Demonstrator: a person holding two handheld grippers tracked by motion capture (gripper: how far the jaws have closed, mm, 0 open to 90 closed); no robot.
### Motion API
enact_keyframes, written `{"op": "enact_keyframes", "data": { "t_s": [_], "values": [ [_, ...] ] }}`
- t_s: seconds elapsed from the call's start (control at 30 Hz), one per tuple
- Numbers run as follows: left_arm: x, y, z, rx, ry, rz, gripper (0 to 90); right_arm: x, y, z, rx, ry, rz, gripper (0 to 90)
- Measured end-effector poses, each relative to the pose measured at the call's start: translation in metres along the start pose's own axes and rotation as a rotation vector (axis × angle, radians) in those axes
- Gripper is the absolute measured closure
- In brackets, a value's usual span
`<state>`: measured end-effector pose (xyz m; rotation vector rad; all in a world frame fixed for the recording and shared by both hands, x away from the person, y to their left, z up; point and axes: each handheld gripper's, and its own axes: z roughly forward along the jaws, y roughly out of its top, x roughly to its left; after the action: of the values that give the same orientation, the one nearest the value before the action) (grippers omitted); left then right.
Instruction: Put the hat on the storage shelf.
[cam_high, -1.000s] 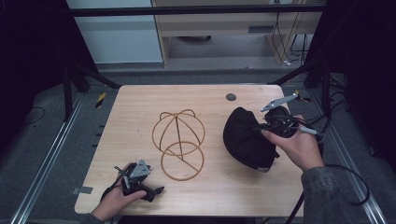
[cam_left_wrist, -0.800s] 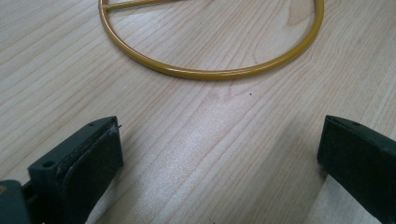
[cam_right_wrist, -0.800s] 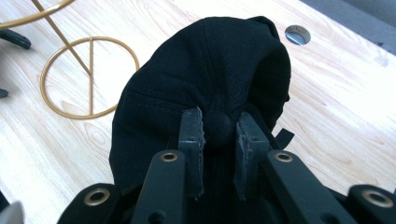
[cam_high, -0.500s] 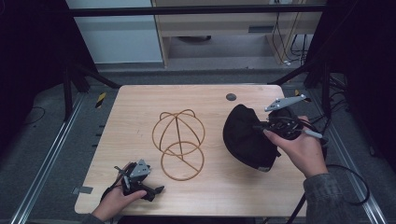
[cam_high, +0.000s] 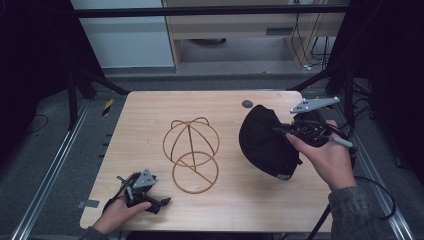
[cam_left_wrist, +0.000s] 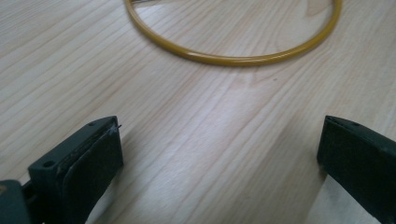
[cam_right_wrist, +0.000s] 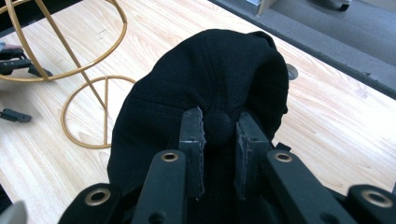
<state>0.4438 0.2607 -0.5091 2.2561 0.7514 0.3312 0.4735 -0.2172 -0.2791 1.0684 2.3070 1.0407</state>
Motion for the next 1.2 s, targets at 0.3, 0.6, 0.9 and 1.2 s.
{"op": "enact_keyframes", "data": {
  "t_s": [0.3,0.6,0.9,1.2],
  "values": [
    [0.0,0.0,0.0,0.002,0.004,0.001,0.0,0.01,0.028,-0.006,0.006,-0.002,-0.053,76.7],
    [0.0,0.0,0.0,0.003,0.004,0.001,0.0,0.027,0.058,-0.017,-0.005,0.015,-0.102,76.7],
    [0.0,0.0,0.0,0.003,0.004,0.001,0.0,0.044,0.08,-0.024,0.01,0.03,-0.161,76.7],
    [0.0,0.0,0.0,0.003,0.004,0.0,0.0,0.065,0.107,-0.036,-0.022,0.062,-0.216,76.7]
  ]
}}
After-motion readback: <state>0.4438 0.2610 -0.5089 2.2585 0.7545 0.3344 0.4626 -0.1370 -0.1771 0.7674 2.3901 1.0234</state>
